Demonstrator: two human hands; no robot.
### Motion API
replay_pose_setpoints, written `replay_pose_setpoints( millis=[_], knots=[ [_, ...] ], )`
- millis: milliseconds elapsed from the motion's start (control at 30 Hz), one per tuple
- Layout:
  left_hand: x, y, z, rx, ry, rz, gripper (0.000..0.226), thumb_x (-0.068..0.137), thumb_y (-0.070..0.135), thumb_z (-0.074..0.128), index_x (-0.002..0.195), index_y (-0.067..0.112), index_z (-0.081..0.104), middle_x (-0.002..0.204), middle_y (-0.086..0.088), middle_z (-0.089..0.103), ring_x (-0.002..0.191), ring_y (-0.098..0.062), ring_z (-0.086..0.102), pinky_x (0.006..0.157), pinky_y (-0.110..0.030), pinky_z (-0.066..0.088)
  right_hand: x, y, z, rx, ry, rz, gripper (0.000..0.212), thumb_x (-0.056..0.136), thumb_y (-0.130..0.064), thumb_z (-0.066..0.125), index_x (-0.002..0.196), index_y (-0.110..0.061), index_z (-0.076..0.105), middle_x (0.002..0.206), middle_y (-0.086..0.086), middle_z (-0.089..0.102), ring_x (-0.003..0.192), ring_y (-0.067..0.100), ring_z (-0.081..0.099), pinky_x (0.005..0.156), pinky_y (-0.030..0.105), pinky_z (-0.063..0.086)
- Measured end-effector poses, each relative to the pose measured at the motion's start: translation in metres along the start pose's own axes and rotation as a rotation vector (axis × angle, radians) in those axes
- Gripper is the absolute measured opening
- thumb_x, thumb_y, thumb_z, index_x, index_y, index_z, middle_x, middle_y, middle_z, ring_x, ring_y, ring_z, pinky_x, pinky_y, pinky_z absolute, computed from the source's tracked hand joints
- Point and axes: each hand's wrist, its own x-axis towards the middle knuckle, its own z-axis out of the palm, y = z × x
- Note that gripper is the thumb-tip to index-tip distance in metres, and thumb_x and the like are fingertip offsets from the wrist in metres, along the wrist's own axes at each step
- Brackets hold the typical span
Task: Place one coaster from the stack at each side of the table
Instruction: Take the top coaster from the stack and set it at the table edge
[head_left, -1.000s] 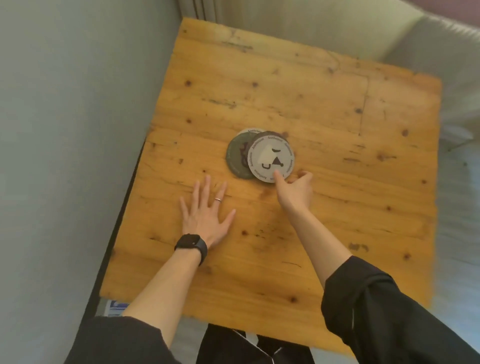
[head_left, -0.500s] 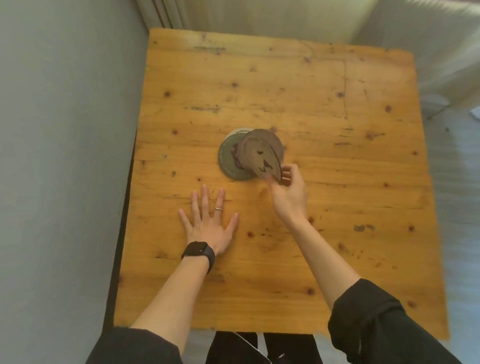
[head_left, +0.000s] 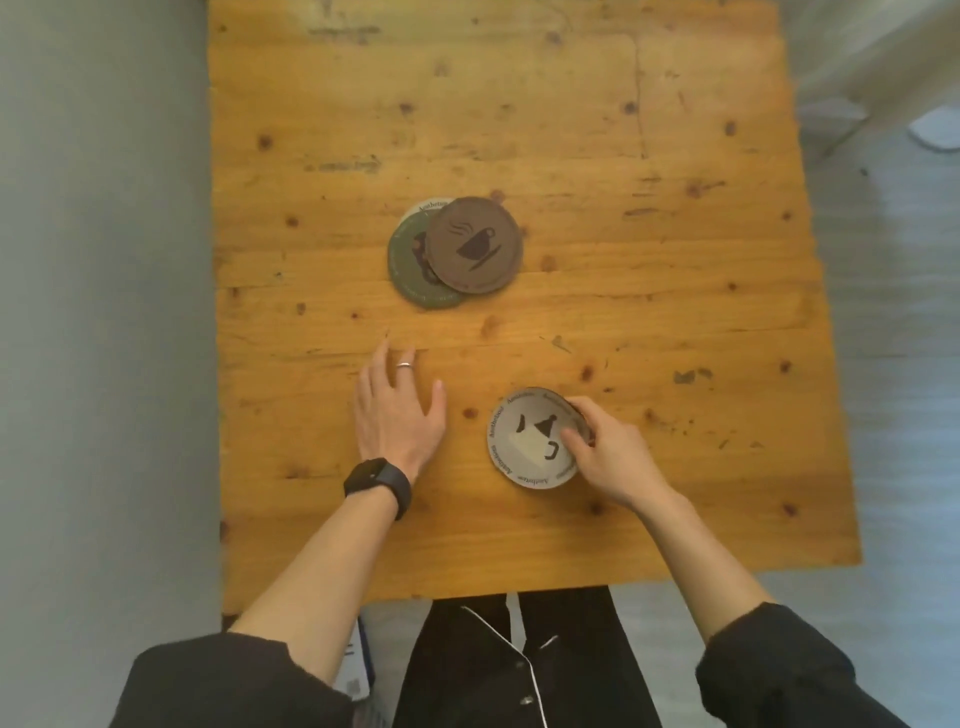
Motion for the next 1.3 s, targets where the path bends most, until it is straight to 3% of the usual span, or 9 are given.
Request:
replay_pose_setpoints(
  millis=[100, 200, 300, 367, 467, 633, 800, 1000, 1300],
  knots=[
    [-0.034, 0.022, 0.012, -0.093, -0.019, 0.077, 0.050, 0.092, 0.047, 0.052, 0.132, 0.018, 0.053, 0.138, -0.007, 0.045, 0.121, -0.024, 0.046, 0.093, -0.039, 0.046, 0.001, 0.007, 0.004, -0.089, 0.133, -0.047, 0.048, 0.100, -0.031, 0.054, 0.147, -0.035, 0.042, 0.113, 0.004, 0.070, 0.096, 0.023, 0.065, 0.082, 0.037, 0.054],
    [-0.061, 0.049, 0.029, -0.233, -0.102, 0.046, 0.045, 0.092, 0.044, 0.057, 0.130, 0.021, 0.056, 0.132, -0.001, 0.045, 0.116, -0.017, 0.045, 0.088, -0.028, 0.042, 0.001, 0.011, 0.011, -0.080, 0.243, -0.067, 0.059, 0.095, -0.036, 0.063, 0.148, -0.037, 0.038, 0.117, 0.000, 0.060, 0.100, 0.019, 0.060, 0.082, 0.033, 0.052],
    [-0.070, 0.069, 0.039, -0.432, -0.127, -0.148, 0.035, 0.093, 0.032, 0.059, 0.126, 0.021, 0.056, 0.127, 0.000, 0.046, 0.112, -0.016, 0.051, 0.087, -0.026, 0.043, -0.007, 0.018, 0.018, 0.015, 0.321, 0.072, 0.068, 0.089, -0.043, 0.069, 0.147, -0.027, 0.037, 0.129, 0.001, 0.052, 0.107, 0.019, 0.057, 0.089, 0.040, 0.053],
    [-0.072, 0.074, 0.041, -0.493, -0.135, -0.258, 0.020, 0.093, 0.029, 0.059, 0.111, 0.021, 0.057, 0.118, 0.000, 0.049, 0.102, -0.020, 0.059, 0.083, -0.032, 0.049, -0.015, 0.023, 0.022, 0.073, 0.339, 0.195, 0.062, 0.087, -0.044, 0.070, 0.137, -0.019, 0.043, 0.127, 0.004, 0.053, 0.108, 0.021, 0.058, 0.092, 0.043, 0.052],
    [-0.073, 0.074, 0.039, -0.427, -0.164, -0.283, 0.013, 0.093, 0.034, 0.058, 0.100, 0.023, 0.056, 0.110, 0.003, 0.050, 0.098, -0.019, 0.058, 0.077, -0.035, 0.051, -0.026, 0.028, 0.028, 0.211, 0.331, 0.269, 0.041, 0.087, -0.039, 0.071, 0.119, -0.022, 0.051, 0.113, -0.001, 0.060, 0.096, 0.014, 0.062, 0.086, 0.036, 0.053],
    [-0.081, 0.067, 0.034, -0.190, -0.175, -0.254, 0.016, 0.091, 0.042, 0.057, 0.094, 0.027, 0.060, 0.115, 0.002, 0.056, 0.114, -0.022, 0.047, 0.095, -0.039, 0.043, -0.031, 0.033, 0.031, 0.365, 0.343, 0.271, 0.024, 0.091, -0.024, 0.069, 0.112, -0.024, 0.057, 0.103, -0.005, 0.064, 0.094, 0.012, 0.061, 0.087, 0.035, 0.052],
    [-0.098, 0.057, 0.034, -0.181, -0.087, -0.305, 0.015, 0.086, 0.038, 0.065, 0.075, 0.029, 0.062, 0.156, 0.004, 0.027, 0.147, -0.026, 0.015, 0.117, -0.052, 0.016, -0.032, 0.035, 0.029, 0.273, 0.281, 0.201, 0.013, 0.095, -0.027, 0.064, 0.106, -0.023, 0.061, 0.105, -0.005, 0.061, 0.092, 0.009, 0.058, 0.083, 0.027, 0.044],
    [-0.102, 0.056, 0.034, -0.243, -0.139, -0.307, 0.017, 0.088, 0.032, 0.063, 0.072, 0.025, 0.063, 0.162, 0.009, 0.015, 0.151, -0.022, 0.002, 0.120, -0.055, 0.010, -0.041, 0.043, 0.032, 0.224, 0.212, 0.227, 0.009, 0.094, -0.030, 0.066, 0.100, -0.027, 0.059, 0.090, -0.012, 0.065, 0.086, 0.008, 0.063, 0.078, 0.027, 0.050],
    [-0.114, 0.048, 0.037, -0.228, -0.198, -0.237, 0.019, 0.084, 0.031, 0.065, 0.067, 0.024, 0.062, 0.164, 0.015, 0.002, 0.151, -0.015, -0.007, 0.120, -0.058, 0.004, -0.054, 0.050, 0.041, 0.129, 0.261, 0.152, 0.010, 0.094, -0.029, 0.064, 0.103, -0.024, 0.063, 0.092, -0.007, 0.067, 0.080, 0.009, 0.062, 0.072, 0.027, 0.044]
  ],
)
